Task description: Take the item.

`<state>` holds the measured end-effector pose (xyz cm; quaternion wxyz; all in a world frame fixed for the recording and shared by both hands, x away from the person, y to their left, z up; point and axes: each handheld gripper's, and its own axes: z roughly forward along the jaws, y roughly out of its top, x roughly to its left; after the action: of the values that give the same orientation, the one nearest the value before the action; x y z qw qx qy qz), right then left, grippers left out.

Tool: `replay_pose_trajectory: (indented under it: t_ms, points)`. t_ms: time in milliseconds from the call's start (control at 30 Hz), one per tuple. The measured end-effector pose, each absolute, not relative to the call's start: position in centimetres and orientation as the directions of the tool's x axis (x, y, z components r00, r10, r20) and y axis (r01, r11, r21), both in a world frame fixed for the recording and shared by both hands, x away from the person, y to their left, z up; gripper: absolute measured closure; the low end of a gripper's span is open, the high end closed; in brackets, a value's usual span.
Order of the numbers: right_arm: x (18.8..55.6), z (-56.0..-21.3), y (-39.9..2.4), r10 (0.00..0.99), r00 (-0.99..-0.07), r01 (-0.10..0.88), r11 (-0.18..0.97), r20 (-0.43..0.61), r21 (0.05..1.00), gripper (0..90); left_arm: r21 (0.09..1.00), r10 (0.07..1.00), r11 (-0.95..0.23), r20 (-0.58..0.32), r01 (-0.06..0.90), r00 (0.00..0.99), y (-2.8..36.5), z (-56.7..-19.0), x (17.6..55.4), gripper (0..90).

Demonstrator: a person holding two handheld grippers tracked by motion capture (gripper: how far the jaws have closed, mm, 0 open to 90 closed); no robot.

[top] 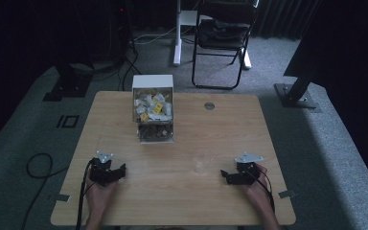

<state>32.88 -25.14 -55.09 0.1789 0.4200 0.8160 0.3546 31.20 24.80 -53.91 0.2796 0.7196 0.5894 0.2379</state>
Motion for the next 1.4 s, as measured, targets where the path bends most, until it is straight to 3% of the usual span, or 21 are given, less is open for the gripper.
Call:
replay_pose_trajectory:
  t_ms: [100,333,1400]
  points:
    - [32.9,-55.1,-25.1,0.812,-0.583,0.559,0.396,0.006,0.729,14.6,0.680,0.981,-0.151,0.012,0.718,0.195,24.8,-53.8,31.2,36.7]
    - [32.9,-55.1,-25.1,0.812,-0.583,0.559,0.396,0.006,0.729,14.6,0.658,0.978,-0.158,0.000,0.736,0.210,24.7,-53.5,31.2,37.2]
    - [32.9,-55.1,-25.1,0.811,-0.585,0.558,0.398,0.005,0.729,14.4,0.762,0.941,-0.198,-0.029,0.617,0.338,21.4,-49.2,30.5,35.4]
